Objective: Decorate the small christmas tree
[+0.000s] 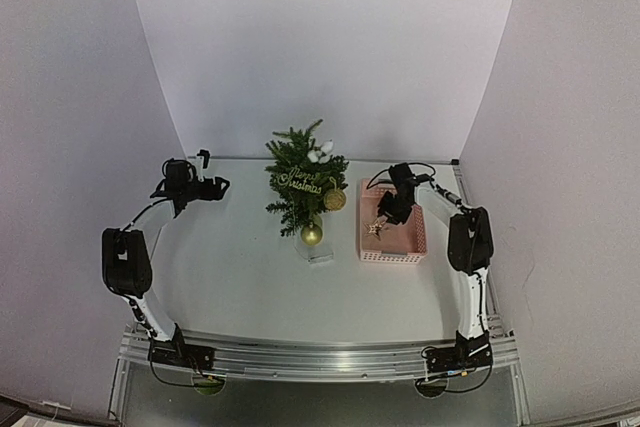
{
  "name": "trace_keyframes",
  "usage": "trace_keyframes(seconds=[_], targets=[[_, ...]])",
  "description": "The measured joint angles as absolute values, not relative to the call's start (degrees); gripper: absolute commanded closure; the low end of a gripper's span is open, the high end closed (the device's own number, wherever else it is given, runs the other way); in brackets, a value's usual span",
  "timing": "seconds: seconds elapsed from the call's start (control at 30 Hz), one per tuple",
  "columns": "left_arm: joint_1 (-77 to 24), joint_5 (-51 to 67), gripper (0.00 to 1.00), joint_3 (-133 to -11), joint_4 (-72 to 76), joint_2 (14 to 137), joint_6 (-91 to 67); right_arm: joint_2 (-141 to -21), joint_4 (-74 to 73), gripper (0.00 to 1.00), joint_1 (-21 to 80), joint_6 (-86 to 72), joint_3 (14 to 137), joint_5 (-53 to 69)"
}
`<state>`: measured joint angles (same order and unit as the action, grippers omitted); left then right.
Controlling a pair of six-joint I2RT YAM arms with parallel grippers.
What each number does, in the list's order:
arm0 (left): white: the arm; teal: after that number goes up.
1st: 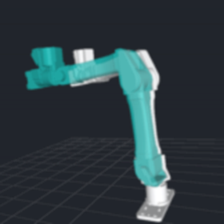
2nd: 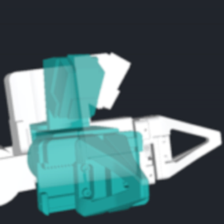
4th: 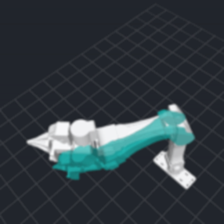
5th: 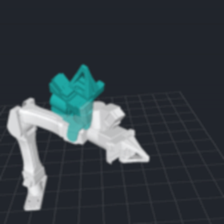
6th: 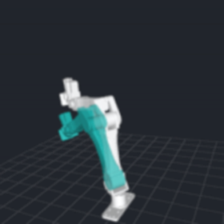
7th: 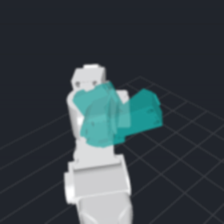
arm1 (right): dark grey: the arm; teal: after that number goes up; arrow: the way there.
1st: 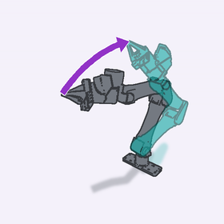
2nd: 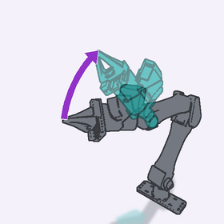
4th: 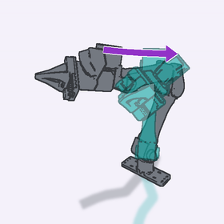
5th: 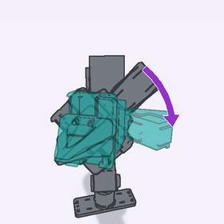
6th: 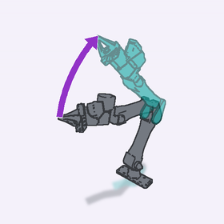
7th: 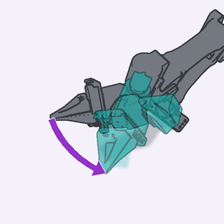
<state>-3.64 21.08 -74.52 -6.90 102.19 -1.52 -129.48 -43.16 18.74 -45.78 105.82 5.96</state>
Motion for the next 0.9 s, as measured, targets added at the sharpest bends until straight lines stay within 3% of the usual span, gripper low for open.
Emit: trace_keyframes(seconds=[0.33,0.9], targets=[[-3.6,21.1,0.14,-74.5,-6.9,102.2,-1.5,-133.8,-44.5,0.66,18.7,-45.7,108.5,4.9],[-3.6,21.1,0.14,-74.1,-5.9,102.2,-1.5,-134.7,-45.1,0.84,18.7,-45.2,109.3,3.6]])
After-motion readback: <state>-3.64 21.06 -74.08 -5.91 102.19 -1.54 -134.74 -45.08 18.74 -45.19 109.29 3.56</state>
